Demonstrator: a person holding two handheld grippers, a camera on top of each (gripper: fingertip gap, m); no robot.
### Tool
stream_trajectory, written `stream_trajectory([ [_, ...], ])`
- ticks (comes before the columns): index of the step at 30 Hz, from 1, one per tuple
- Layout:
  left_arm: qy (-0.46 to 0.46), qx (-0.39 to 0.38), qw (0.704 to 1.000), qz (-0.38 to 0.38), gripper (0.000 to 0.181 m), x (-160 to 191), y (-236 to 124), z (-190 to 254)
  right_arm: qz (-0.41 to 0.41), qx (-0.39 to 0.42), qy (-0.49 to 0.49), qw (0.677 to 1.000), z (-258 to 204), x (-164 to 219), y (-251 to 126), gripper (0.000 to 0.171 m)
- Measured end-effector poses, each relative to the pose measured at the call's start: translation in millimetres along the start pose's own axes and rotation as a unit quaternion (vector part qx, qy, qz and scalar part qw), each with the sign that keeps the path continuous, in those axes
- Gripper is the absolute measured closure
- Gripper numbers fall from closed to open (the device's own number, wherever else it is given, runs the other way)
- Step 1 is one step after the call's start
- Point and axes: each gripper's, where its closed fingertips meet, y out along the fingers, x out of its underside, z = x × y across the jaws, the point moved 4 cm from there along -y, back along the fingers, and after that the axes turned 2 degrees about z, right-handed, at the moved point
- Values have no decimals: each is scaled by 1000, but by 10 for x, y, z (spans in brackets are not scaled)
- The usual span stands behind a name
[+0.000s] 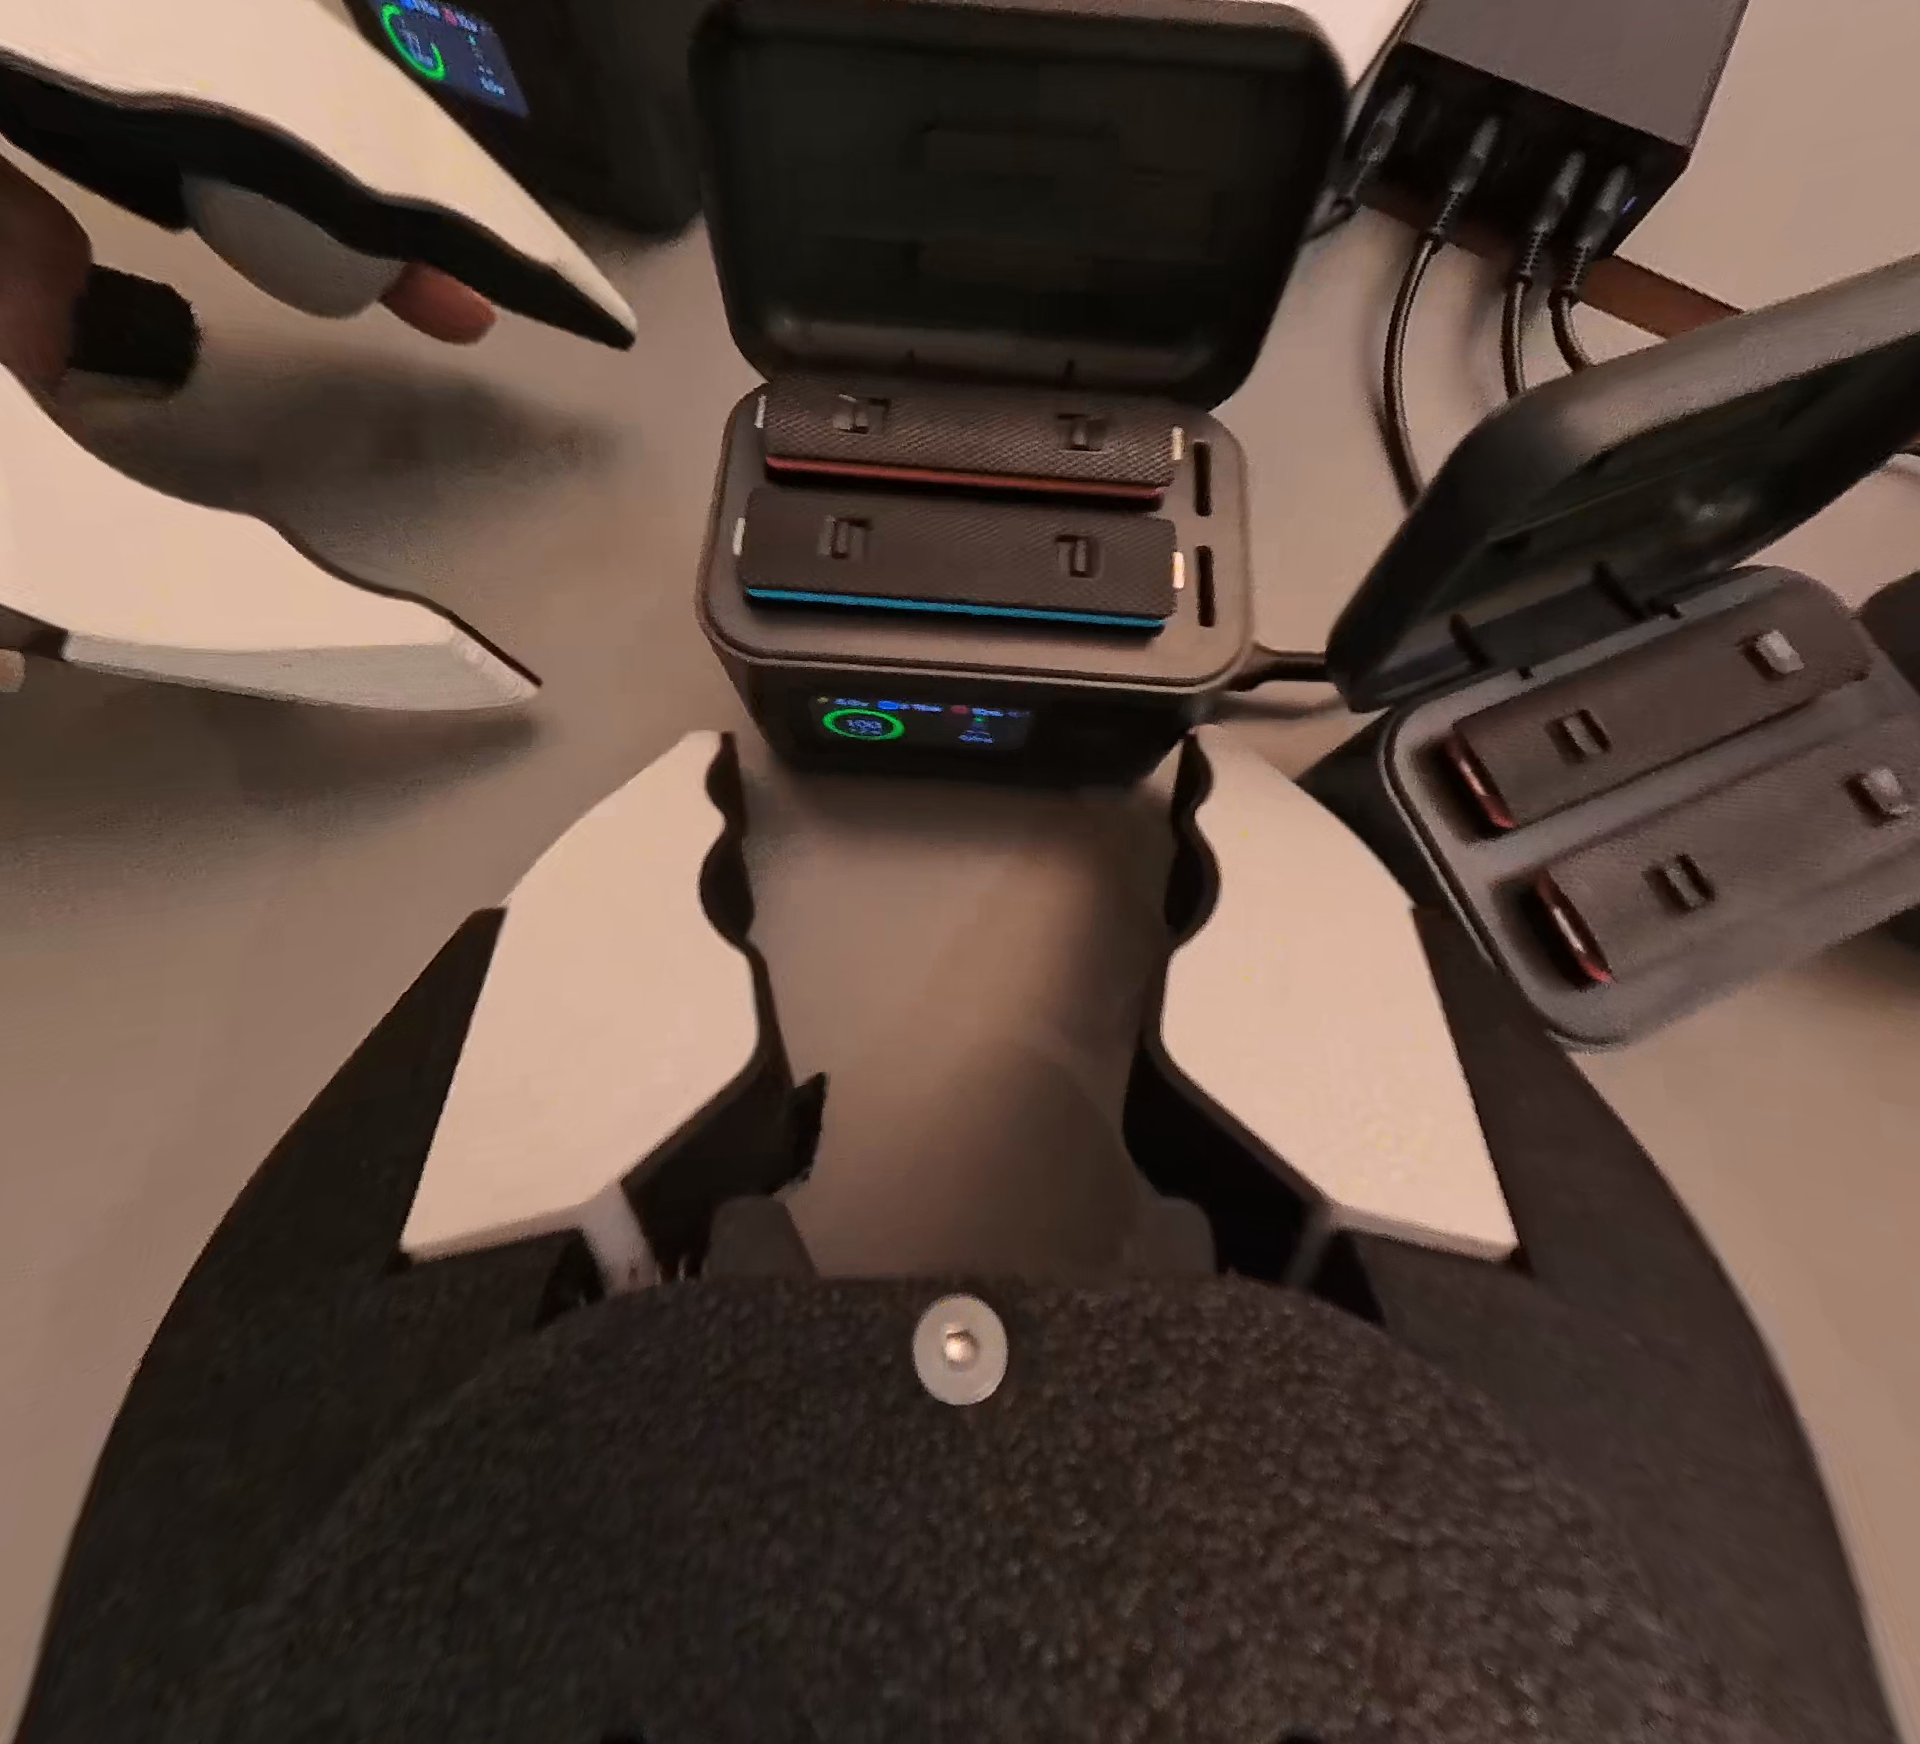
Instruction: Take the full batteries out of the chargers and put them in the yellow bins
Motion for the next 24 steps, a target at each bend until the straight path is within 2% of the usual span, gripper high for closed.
stream_trajectory([
  [3, 6, -2, 1000, -6, 115, 43, 5, -19, 13, -23, -3, 1000, -71, -29, -10, 104],
  [11, 7, 9, 1000, 22, 113, 0, 71, 40, 33, -102, -12, 994, -255, -57, -113, 106],
  [16, -12, 0, 999, 34, 113, -55, 160, 79, 52, -83, -6, 995, -126, -114, -239, 110],
  [18, -9, -24, 999, 29, 119, -66, 191, 60, 73, -75, -1, 995, -107, -180, -287, 115],
  [24, -19, -38, 999, 28, 124, -83, 211, 55, 99, -31, -5, 995, -179, -361, -289, 114],
])
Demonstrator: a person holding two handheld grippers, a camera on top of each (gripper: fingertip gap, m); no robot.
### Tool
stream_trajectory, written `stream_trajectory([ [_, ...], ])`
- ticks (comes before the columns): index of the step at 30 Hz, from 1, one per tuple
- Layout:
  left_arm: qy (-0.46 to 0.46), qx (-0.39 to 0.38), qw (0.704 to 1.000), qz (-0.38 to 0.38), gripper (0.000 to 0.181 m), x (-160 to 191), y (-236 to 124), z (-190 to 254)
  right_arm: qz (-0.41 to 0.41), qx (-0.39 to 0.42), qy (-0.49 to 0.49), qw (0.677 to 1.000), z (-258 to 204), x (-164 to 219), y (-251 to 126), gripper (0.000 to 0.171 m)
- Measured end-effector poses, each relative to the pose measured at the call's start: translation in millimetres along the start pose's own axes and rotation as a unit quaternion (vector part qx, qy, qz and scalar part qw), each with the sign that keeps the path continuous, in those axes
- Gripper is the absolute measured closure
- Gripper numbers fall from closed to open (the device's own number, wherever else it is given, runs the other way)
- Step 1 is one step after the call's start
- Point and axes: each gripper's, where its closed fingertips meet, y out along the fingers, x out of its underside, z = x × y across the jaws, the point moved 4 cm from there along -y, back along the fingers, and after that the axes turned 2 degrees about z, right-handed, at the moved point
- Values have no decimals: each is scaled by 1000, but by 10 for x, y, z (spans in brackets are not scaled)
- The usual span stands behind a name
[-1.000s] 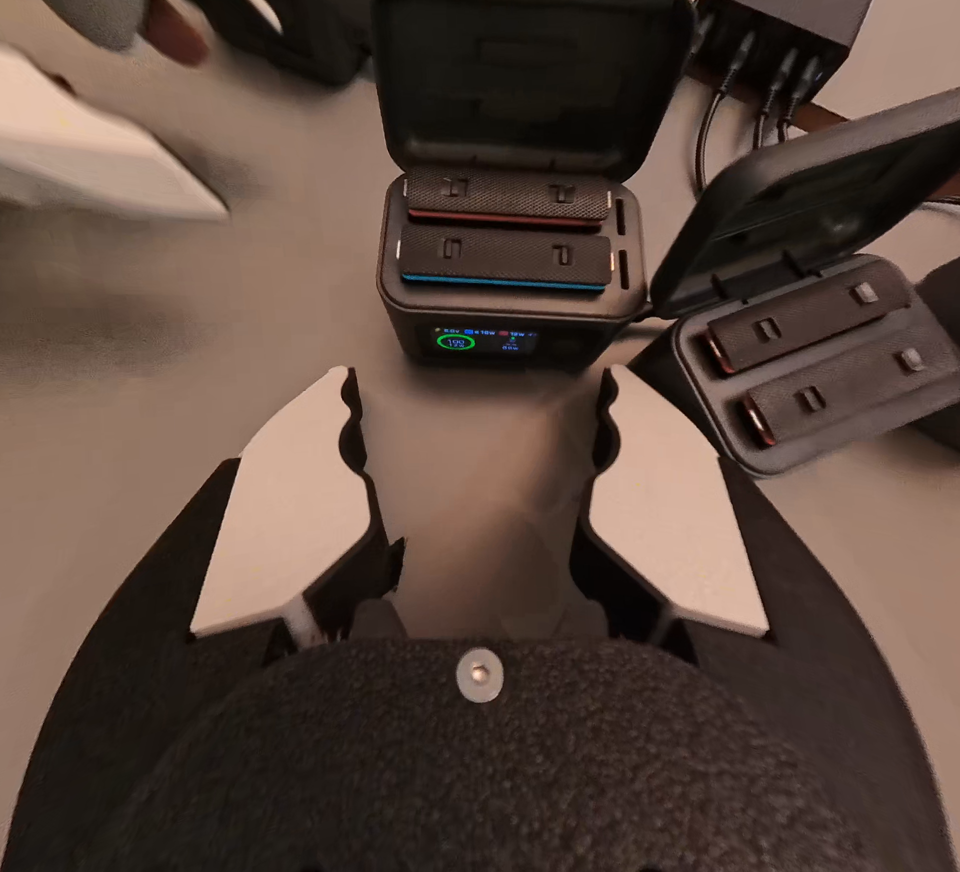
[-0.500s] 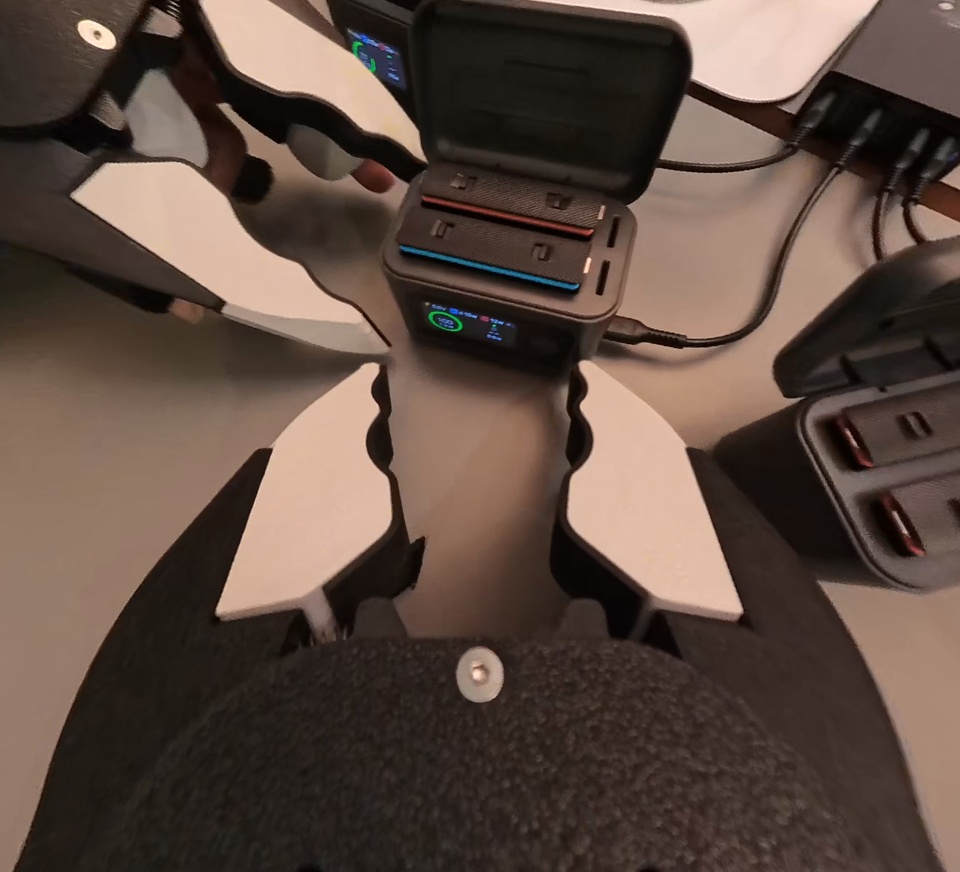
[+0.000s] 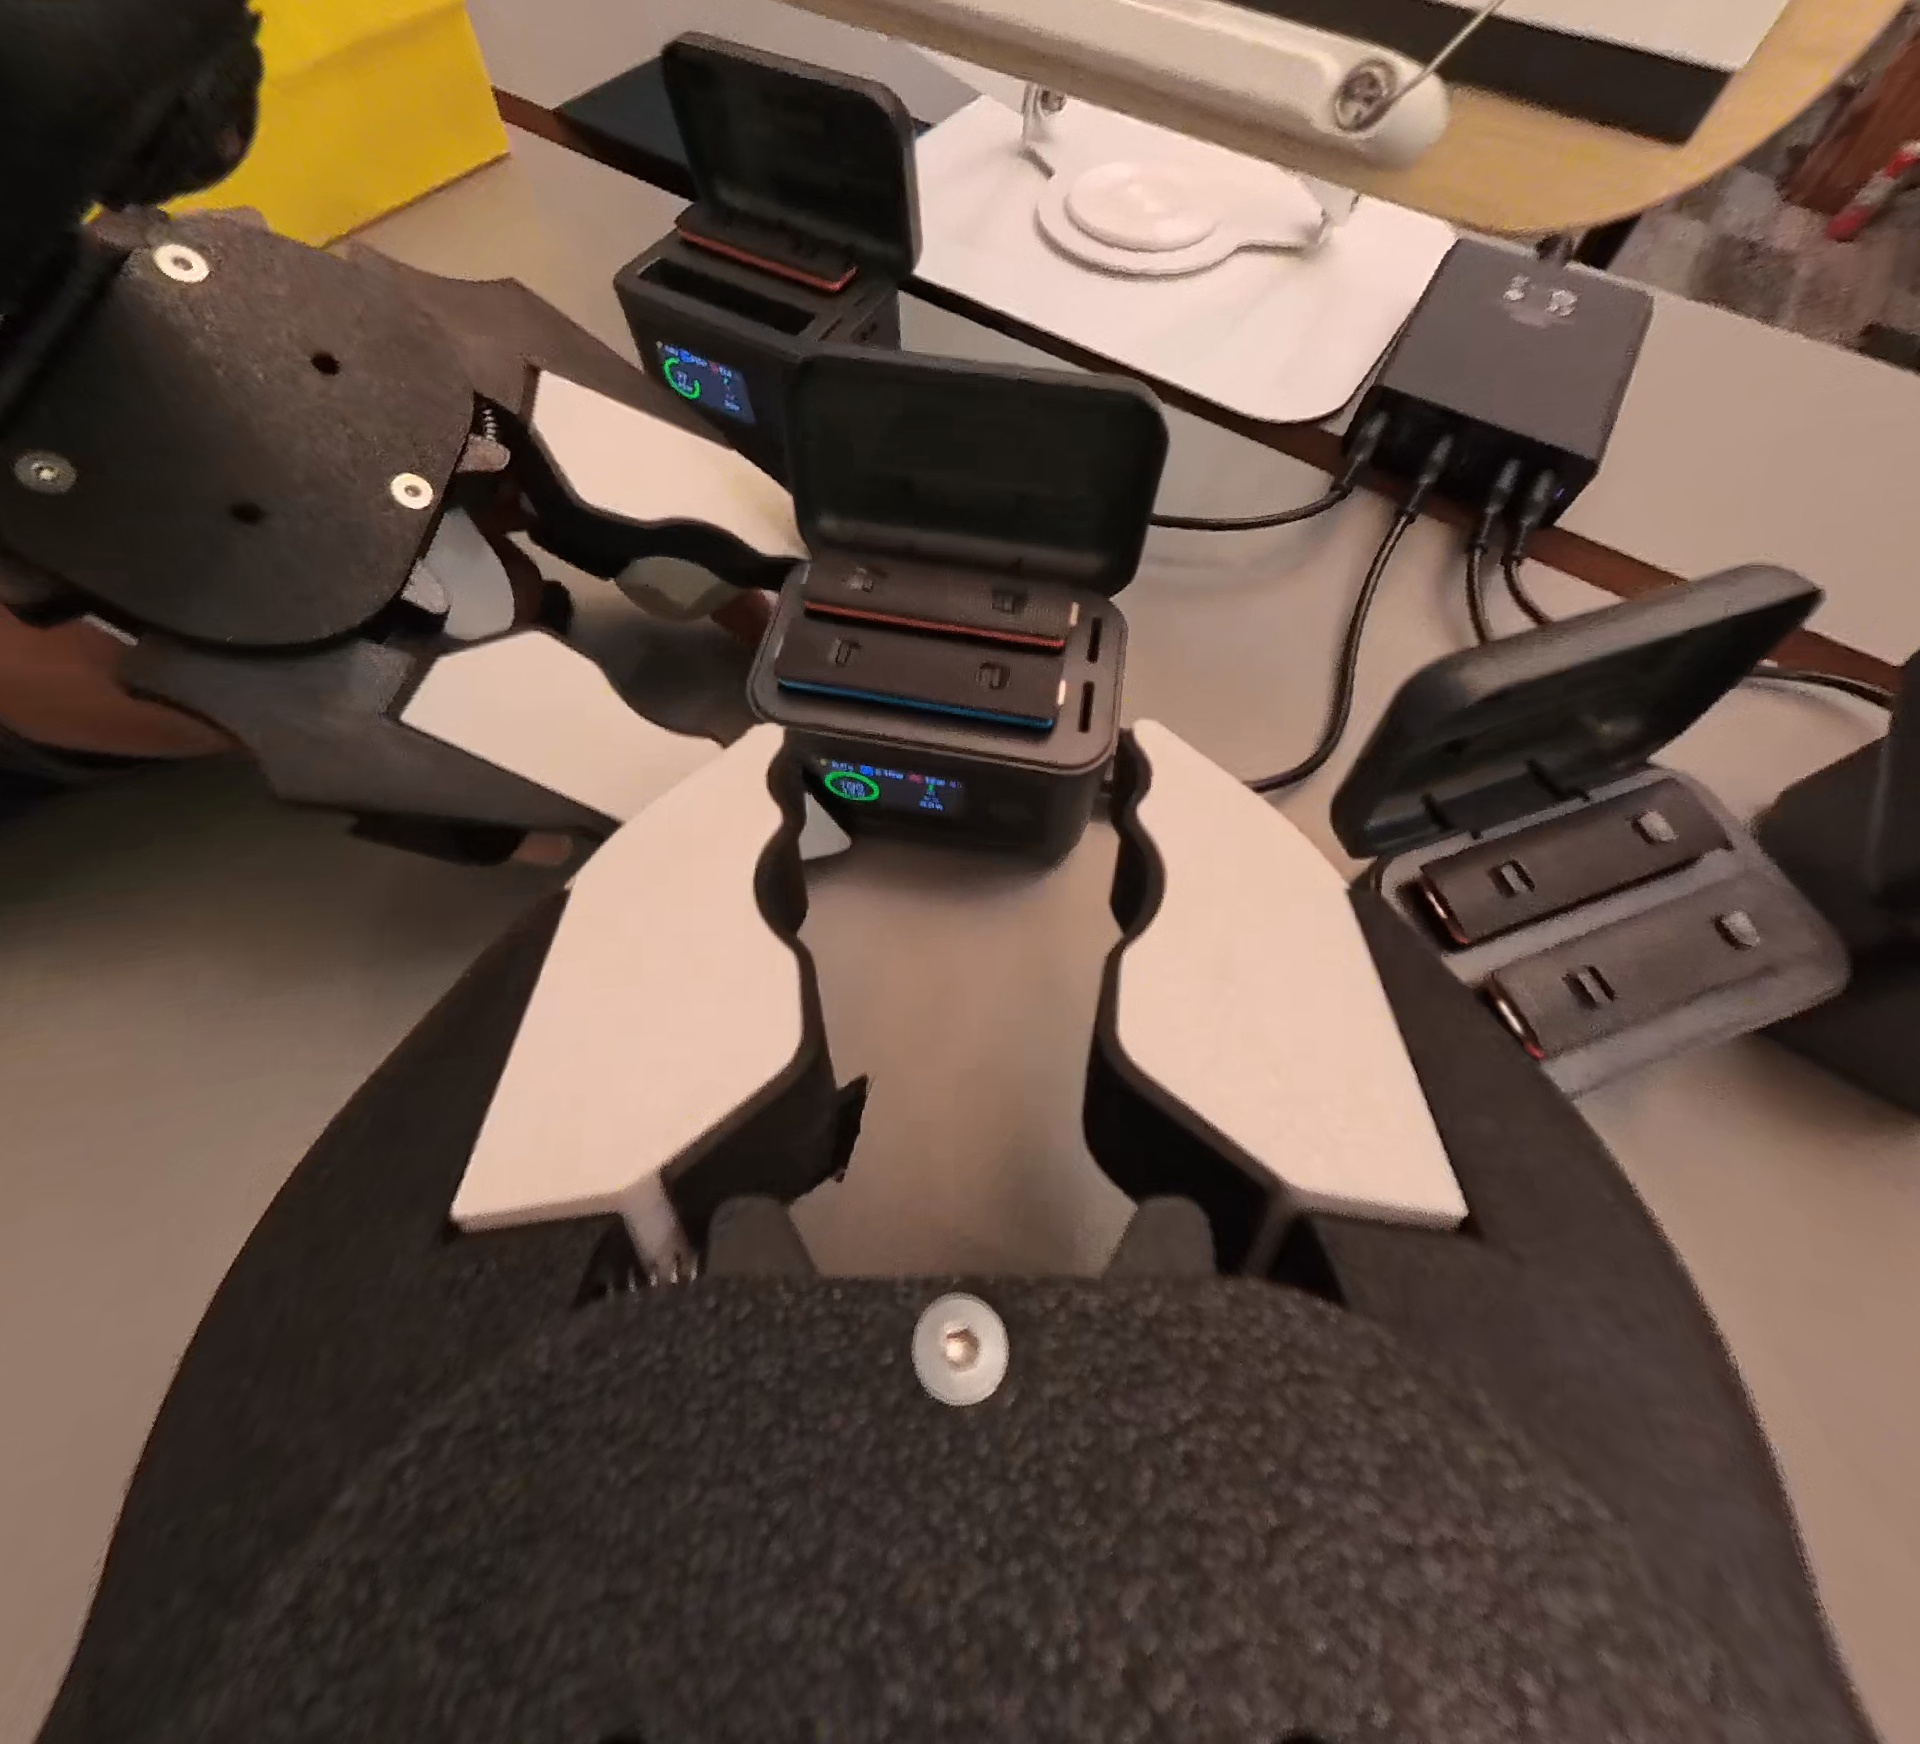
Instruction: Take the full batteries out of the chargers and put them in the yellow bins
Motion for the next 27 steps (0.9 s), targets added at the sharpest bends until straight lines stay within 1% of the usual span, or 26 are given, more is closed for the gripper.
stream_trajectory([
  [6, -4, -7, 1000, -3, 124, -2, 1, 11, -14, 29, 10, 999, -49, -59, 165, 109],
  [11, -3, -11, 1000, -6, 124, -2, 2, 13, -14, 30, 23, 999, -59, -70, 196, 110],
  [15, -2, -14, 1000, -9, 124, -2, 3, 14, -24, 31, 24, 999, -75, -12, 219, 101],
  [17, -3, -15, 1000, -10, 124, -3, 3, 15, -19, 35, 28, 999, -71, -17, 230, 104],
  [18, -3, -15, 1000, -10, 124, -3, 3, 15, -16, 32, 27, 999, -79, -20, 234, 111],
  [27, -13, -17, 1000, -14, 124, -2, 5, 22, 2, 41, 14, 999, -99, -20, 232, 113],
])
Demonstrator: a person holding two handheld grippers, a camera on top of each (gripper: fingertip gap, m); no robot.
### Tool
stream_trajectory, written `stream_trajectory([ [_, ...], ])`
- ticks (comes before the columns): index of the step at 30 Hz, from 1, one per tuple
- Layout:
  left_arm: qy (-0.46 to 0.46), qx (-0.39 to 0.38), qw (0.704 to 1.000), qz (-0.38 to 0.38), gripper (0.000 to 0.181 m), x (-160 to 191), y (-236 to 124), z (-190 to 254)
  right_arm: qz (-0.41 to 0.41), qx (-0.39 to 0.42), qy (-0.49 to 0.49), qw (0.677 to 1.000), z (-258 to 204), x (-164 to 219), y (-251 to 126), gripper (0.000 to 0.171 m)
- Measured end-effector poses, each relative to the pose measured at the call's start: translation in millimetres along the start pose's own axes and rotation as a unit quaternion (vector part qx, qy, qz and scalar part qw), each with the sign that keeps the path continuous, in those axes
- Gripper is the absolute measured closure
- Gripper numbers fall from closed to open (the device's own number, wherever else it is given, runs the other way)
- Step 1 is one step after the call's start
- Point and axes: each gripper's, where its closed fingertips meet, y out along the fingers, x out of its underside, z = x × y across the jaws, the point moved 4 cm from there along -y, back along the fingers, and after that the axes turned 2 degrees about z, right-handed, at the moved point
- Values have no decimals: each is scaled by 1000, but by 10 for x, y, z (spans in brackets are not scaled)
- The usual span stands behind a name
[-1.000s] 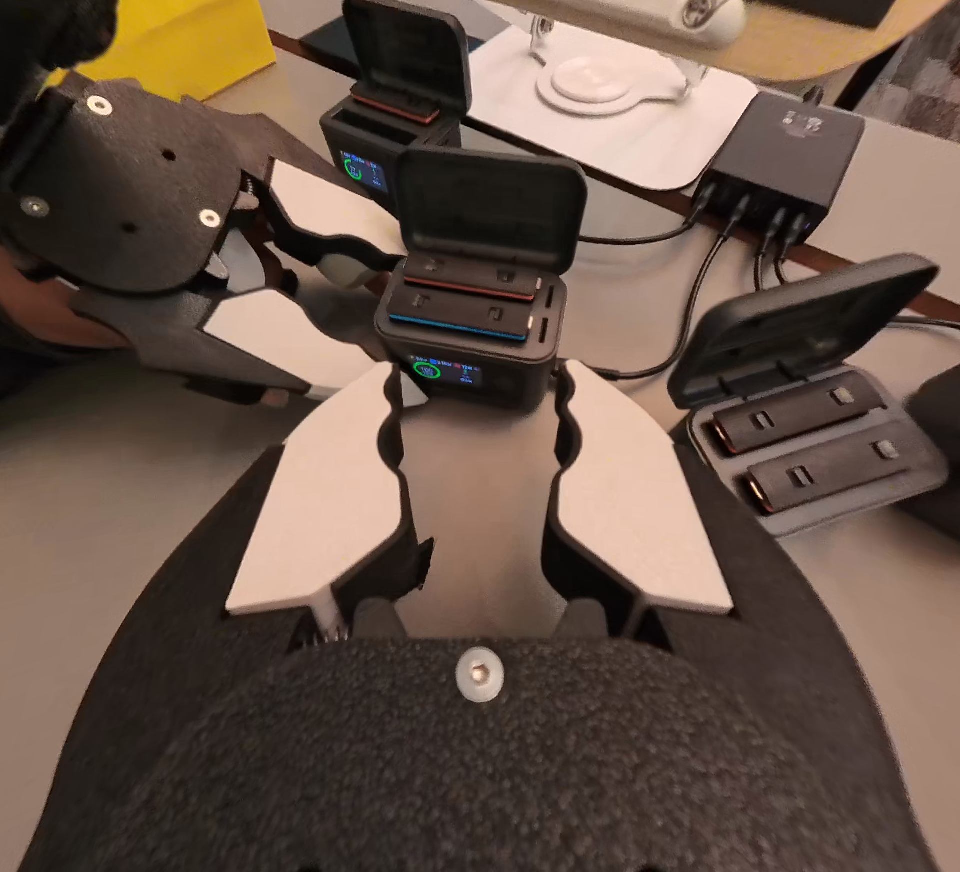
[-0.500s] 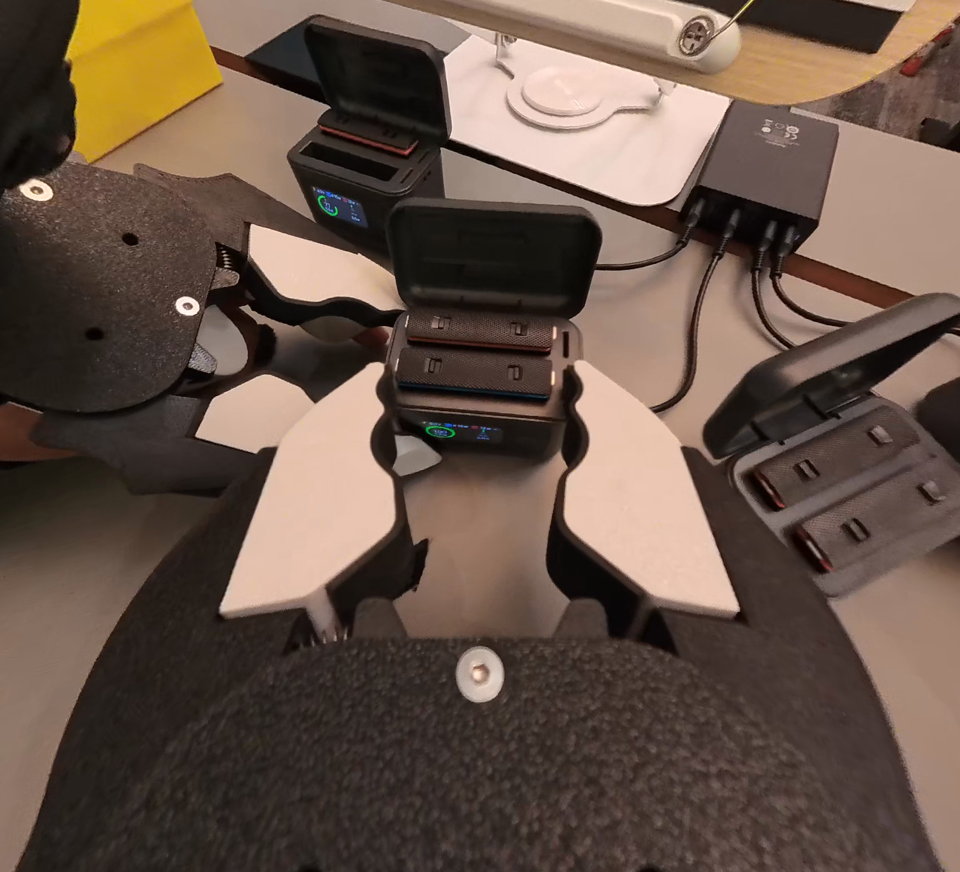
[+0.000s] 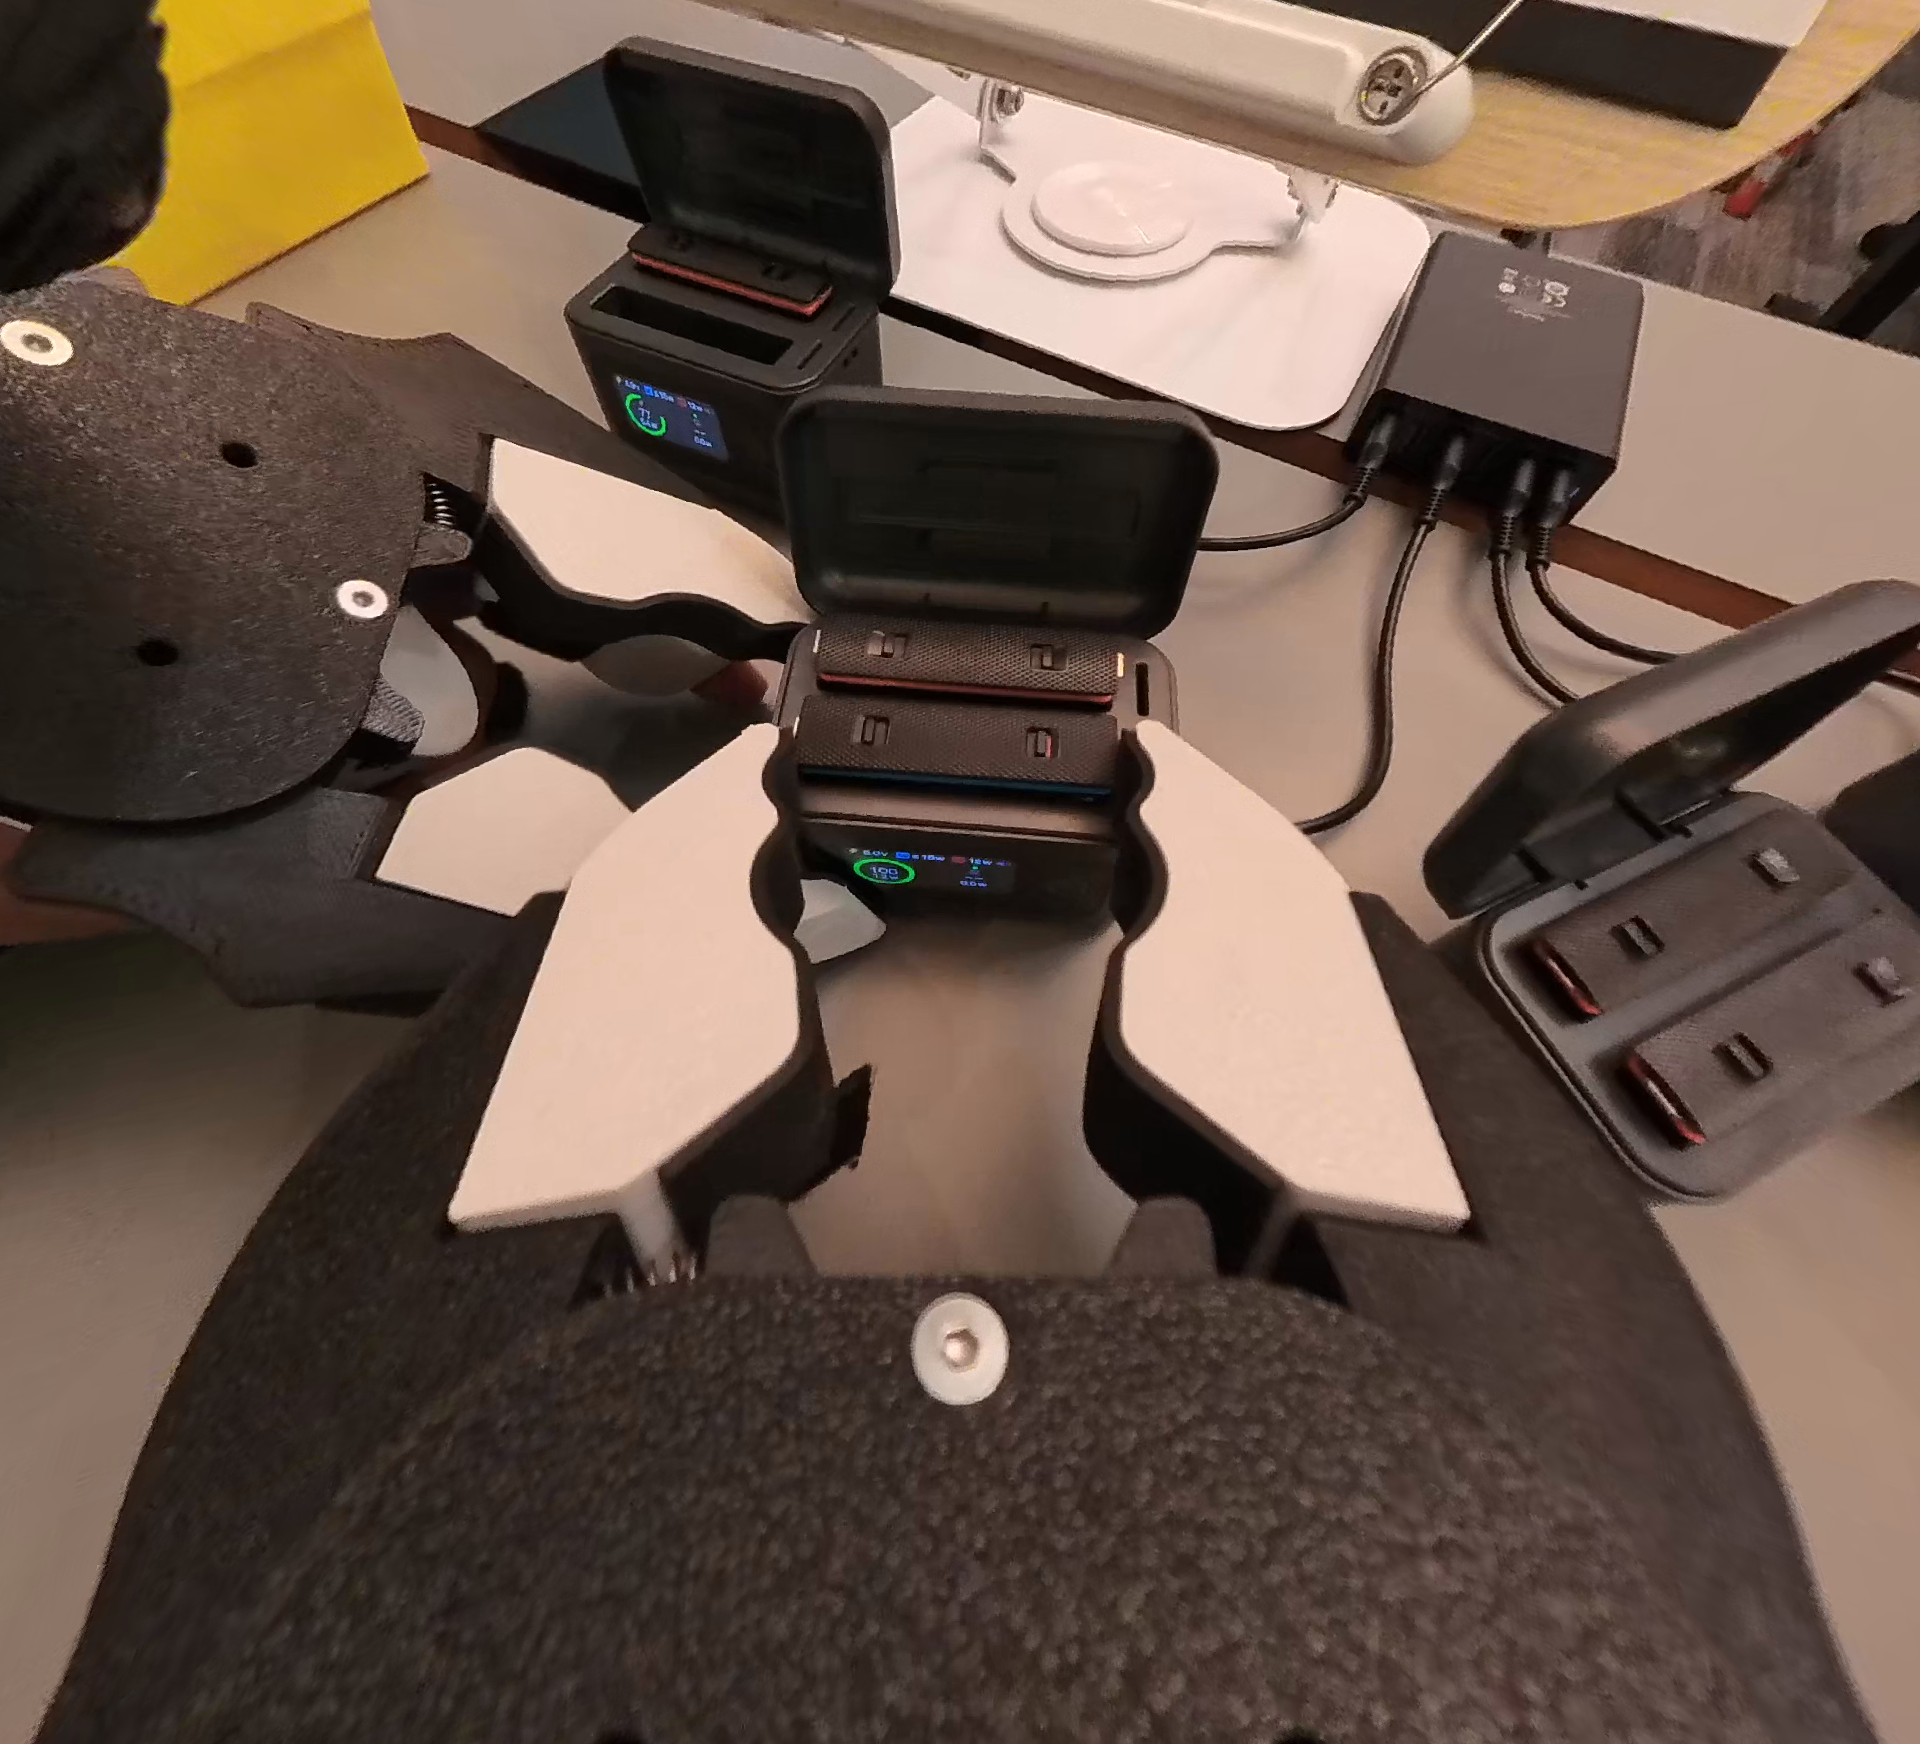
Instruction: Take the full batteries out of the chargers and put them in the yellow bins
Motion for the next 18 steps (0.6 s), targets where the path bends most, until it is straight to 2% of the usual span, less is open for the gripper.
stream_trajectory([
  [18, -13, 12, 1000, 10, 125, -10, 8, 3, 9, -18, 30, 999, 48, -16, -9, 114],
])
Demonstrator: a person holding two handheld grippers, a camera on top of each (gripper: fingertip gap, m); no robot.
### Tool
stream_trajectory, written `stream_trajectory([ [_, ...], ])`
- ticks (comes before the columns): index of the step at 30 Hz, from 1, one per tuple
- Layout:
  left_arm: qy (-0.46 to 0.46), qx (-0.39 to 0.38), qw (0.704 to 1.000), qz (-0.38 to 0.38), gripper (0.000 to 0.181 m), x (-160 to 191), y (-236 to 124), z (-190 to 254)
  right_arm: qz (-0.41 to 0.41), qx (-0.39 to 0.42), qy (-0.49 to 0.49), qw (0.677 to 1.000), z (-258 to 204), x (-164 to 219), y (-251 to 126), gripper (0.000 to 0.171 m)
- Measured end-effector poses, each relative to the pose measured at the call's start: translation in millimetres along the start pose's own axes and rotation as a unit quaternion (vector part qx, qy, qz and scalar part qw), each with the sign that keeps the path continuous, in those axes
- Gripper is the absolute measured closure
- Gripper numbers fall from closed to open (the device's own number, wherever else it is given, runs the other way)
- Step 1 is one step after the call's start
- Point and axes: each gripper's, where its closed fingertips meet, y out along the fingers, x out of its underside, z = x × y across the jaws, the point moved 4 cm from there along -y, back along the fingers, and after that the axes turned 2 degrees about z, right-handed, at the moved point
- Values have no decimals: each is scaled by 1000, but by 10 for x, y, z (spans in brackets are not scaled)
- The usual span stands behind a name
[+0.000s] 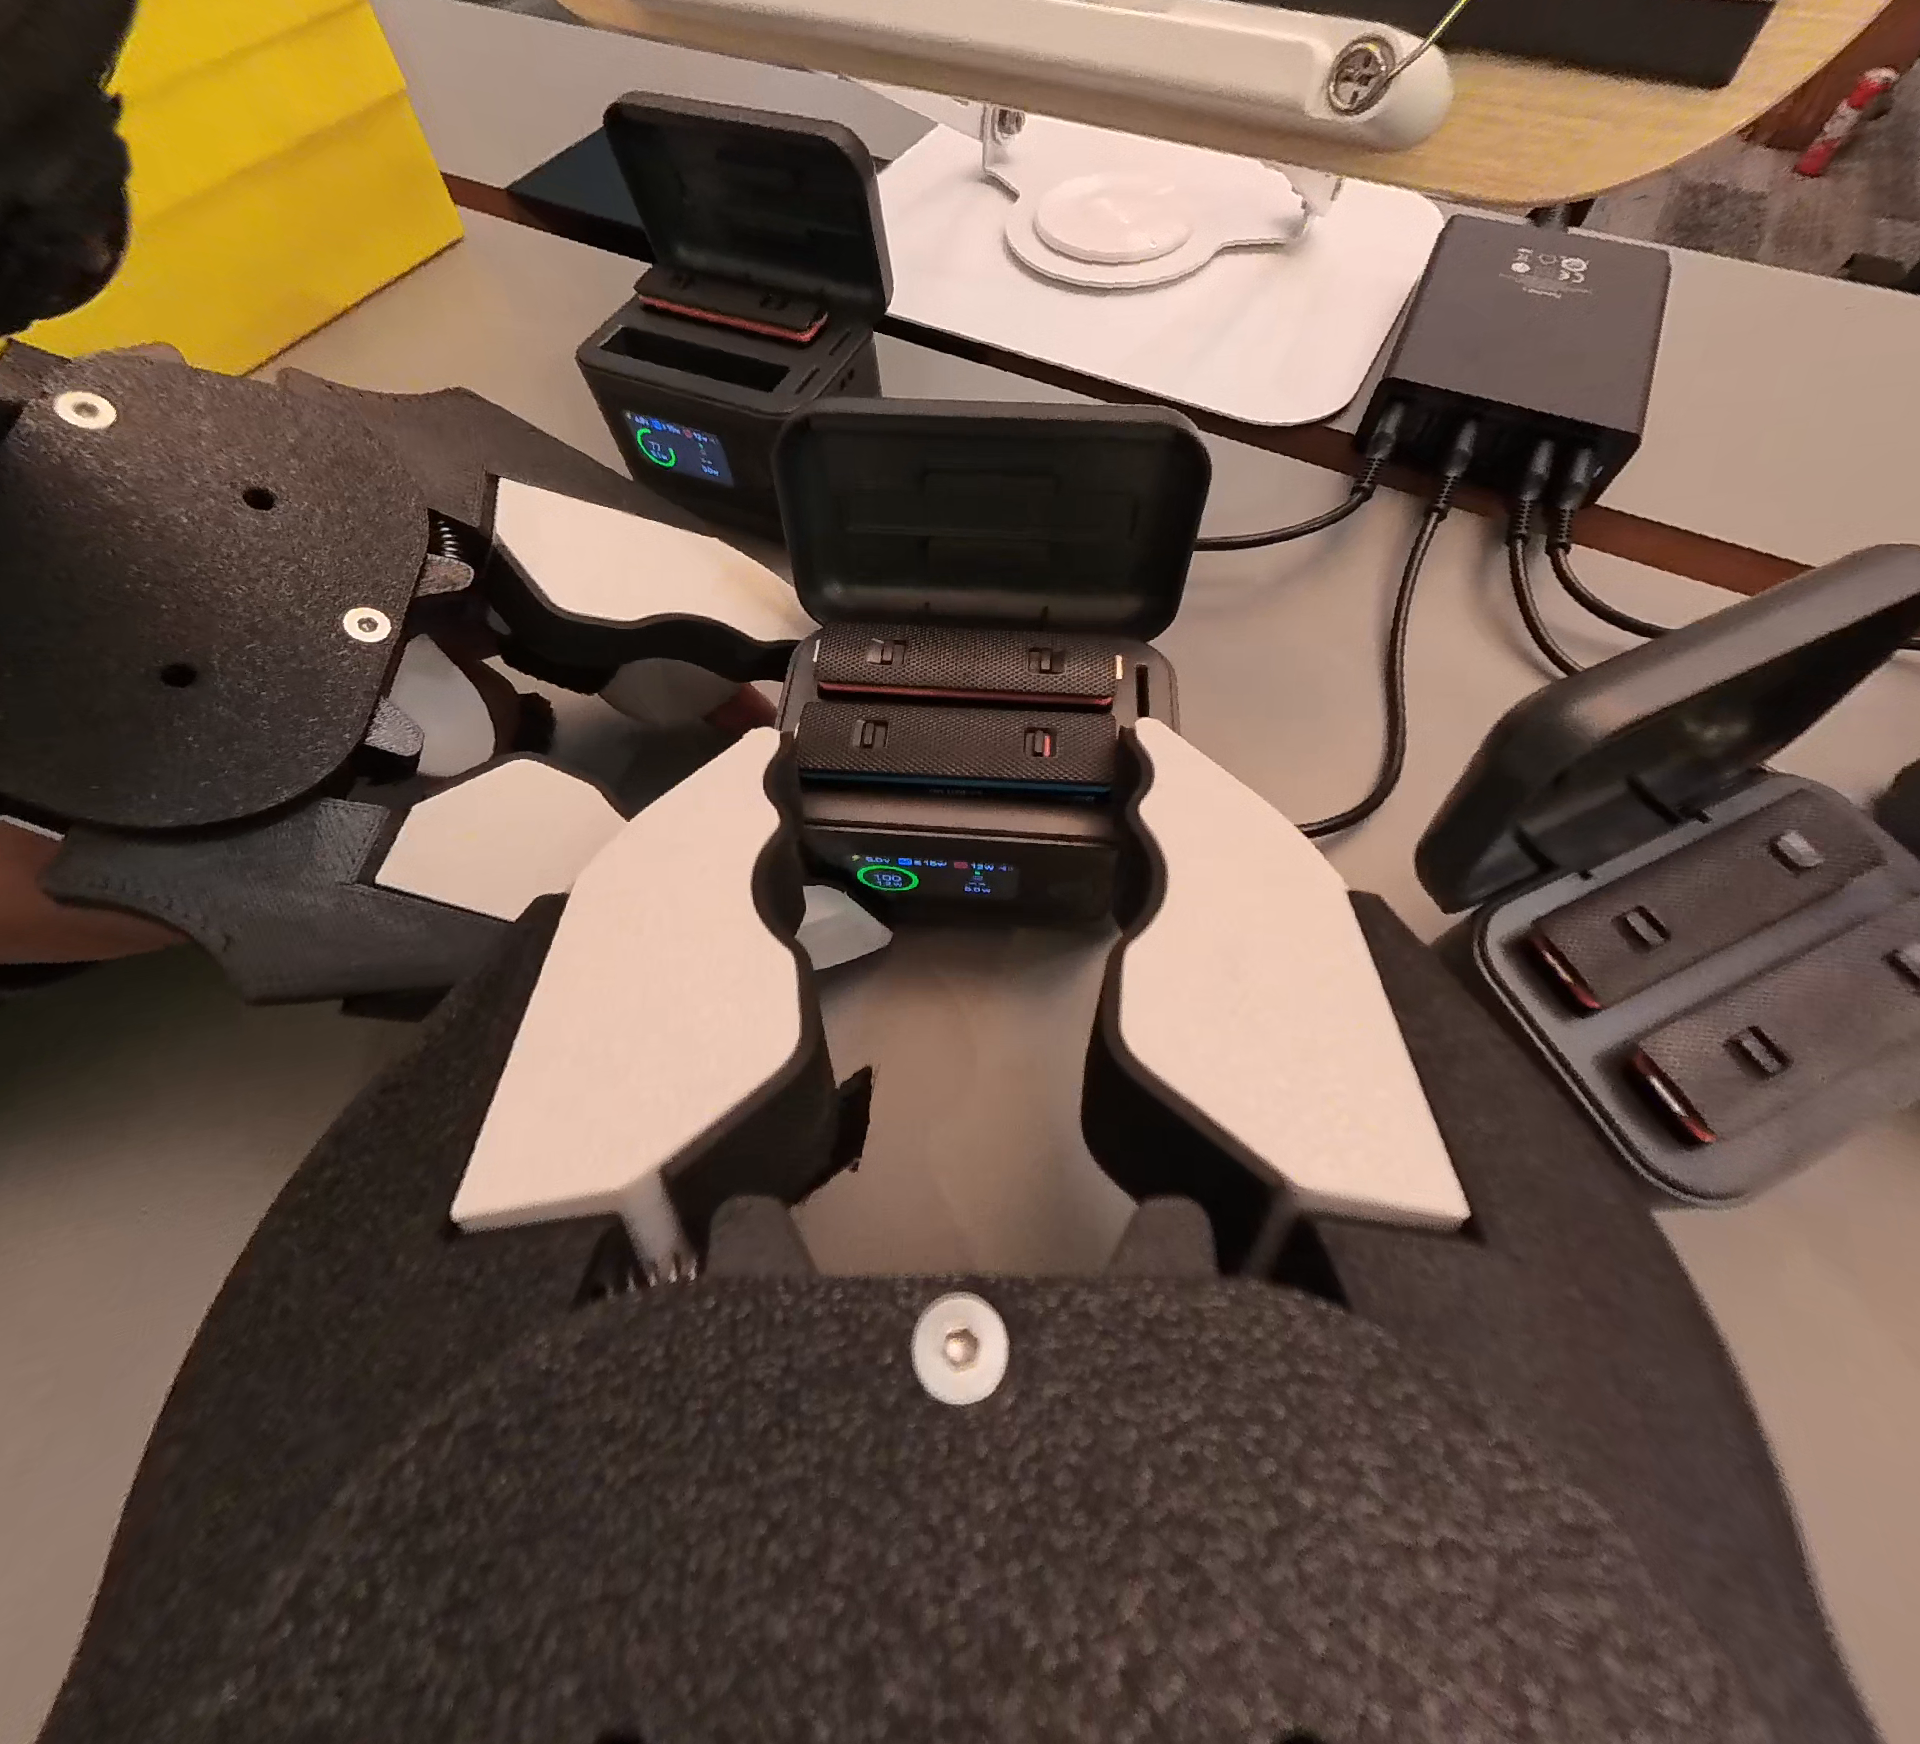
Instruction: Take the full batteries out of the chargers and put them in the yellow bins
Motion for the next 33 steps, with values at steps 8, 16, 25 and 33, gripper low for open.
stream_trajectory([
  [8, -3, 0, 1000, -5, 125, 22, 3, -12, 88, -10, 46, 995, 119, -413, -280, 114],
  [16, -2, 1, 1000, -3, 125, 22, -1, -14, 120, -20, 89, 989, 317, -568, -487, 113],
  [25, -1, 2, 1000, -1, 125, 20, -3, -14, 194, 168, 84, 963, 1487, -883, -1379, 113],
  [33, 0, 2, 1000, -1, 125, 18, -4, -13, 155, 342, 117, 919, 2525, -247, -2120, 113],
])
